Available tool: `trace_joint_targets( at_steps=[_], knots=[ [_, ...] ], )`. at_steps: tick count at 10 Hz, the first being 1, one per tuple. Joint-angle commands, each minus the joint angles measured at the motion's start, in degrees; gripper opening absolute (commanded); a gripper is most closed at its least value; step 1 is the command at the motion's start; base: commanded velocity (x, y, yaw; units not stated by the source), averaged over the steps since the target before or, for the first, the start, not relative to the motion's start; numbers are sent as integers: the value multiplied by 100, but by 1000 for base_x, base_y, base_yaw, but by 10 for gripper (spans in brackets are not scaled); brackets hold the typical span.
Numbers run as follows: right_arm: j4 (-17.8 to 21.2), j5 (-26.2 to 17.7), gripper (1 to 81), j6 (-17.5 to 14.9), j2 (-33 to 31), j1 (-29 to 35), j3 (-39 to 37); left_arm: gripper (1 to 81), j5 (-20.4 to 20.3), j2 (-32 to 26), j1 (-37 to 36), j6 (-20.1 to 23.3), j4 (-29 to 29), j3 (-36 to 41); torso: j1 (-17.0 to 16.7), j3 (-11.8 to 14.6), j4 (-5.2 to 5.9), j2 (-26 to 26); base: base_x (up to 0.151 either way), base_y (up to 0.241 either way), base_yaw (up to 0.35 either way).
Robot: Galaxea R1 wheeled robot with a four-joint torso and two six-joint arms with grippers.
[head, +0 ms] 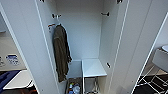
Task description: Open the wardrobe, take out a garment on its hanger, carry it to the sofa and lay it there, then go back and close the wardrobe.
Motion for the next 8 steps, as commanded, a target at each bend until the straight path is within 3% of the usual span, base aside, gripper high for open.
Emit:
trace_joint_targets(
  at_steps=[1, 6, 8],
  knots=[
    [-20, -299, 811, -6, 1, 225, 10, 811, 144, -189, -245, -13, -306, 31, 5, 0, 0, 0, 0, 0, 0],
    [-28, -299, 811, -6, 1, 225, 1, 811, 135, -189, -166, 13, -324, 13, 5, 2, 0, 0, 0, 0, 0],
    [-28, -299, 811, -6, 1, 208, 10, 811, 135, -189, -166, 13, -315, 13, 5, 2, 0, 0, 69, 0, 0]
  ],
)
